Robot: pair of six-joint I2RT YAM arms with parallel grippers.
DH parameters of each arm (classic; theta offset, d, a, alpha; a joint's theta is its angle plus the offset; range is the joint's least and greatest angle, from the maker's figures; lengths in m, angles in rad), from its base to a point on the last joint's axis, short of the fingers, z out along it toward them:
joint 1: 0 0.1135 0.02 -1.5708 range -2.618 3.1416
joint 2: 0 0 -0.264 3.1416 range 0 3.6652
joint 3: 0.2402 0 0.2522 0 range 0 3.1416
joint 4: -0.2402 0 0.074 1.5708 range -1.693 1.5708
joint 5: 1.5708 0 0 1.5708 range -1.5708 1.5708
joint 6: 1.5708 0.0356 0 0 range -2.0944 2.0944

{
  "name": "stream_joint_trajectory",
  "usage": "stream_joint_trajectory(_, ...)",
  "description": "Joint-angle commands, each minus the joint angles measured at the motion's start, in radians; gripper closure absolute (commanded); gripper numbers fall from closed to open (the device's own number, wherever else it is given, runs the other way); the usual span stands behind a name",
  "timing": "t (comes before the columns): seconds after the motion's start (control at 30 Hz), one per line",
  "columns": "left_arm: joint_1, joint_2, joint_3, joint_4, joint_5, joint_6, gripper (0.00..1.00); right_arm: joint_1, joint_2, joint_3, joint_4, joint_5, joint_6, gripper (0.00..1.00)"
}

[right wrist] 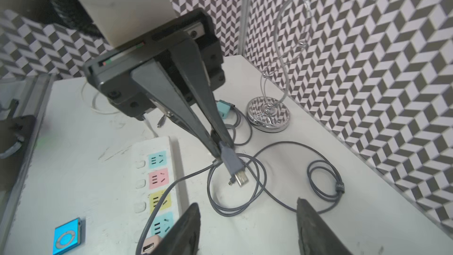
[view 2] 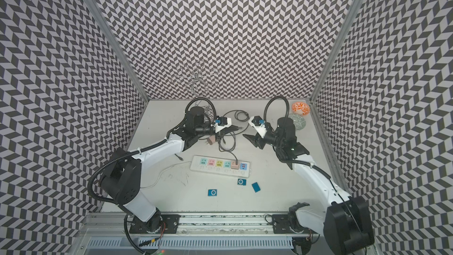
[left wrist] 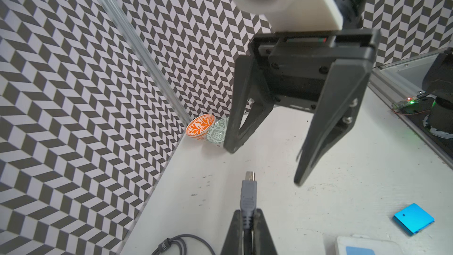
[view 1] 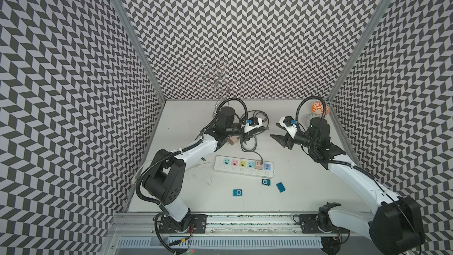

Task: Charge mp3
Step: Pick up the charging cable from the center of the board, then adjust the mp3 player at the center of the board.

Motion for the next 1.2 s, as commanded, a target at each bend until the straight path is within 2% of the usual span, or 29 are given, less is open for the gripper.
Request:
stream_joint_trajectory(0.0, 0.008, -0.036, -0.005, -0.013, -0.056, 0.019, 1.0, 0.017, -0.085, 0.02, -0.13, 0.275, 0.278, 0.41)
stream_joint_trajectory(0.13, 0.013, -0.05, -0.019, -0.021, -0.076, 0.024, 1.0, 0.089, -0.142, -0.015, -0.311, 0.415, 0.437, 0.41)
stream_joint_trajectory(0.3, 0.037, -0.075, -0.043, -0.025, -0.104, 0.029, 1.0, 0.252, -0.235, -0.149, -0.367, 0.579, 0.665, 0.41)
stream_joint_trajectory(0.37, 0.043, -0.089, -0.058, -0.018, -0.113, 0.03, 1.0, 0.29, -0.261, -0.183, -0.401, 0.591, 0.742, 0.41)
stream_joint_trajectory(0.53, 0.043, -0.108, -0.067, -0.023, -0.133, 0.024, 1.0, 0.431, -0.264, -0.195, -0.478, 0.71, 0.906, 0.4)
stream_joint_trajectory(0.7, 0.043, -0.124, -0.076, -0.036, -0.144, 0.008, 1.0, 0.478, -0.2, -0.216, -0.557, 0.706, 1.032, 0.41)
stream_joint_trajectory(0.97, 0.031, -0.143, -0.122, 0.016, -0.148, -0.011, 1.0, 0.582, -0.264, -0.298, -0.597, 0.759, 1.217, 0.42)
stream_joint_trajectory(1.1, 0.012, -0.166, -0.125, -0.03, -0.188, 0.008, 1.0, 0.61, -0.224, -0.306, -0.607, 0.766, 1.226, 0.41)
stream_joint_trajectory(1.17, 0.011, -0.186, -0.169, 0.033, -0.202, -0.006, 1.0, 0.612, -0.193, -0.292, -0.609, 0.775, 1.206, 0.41)
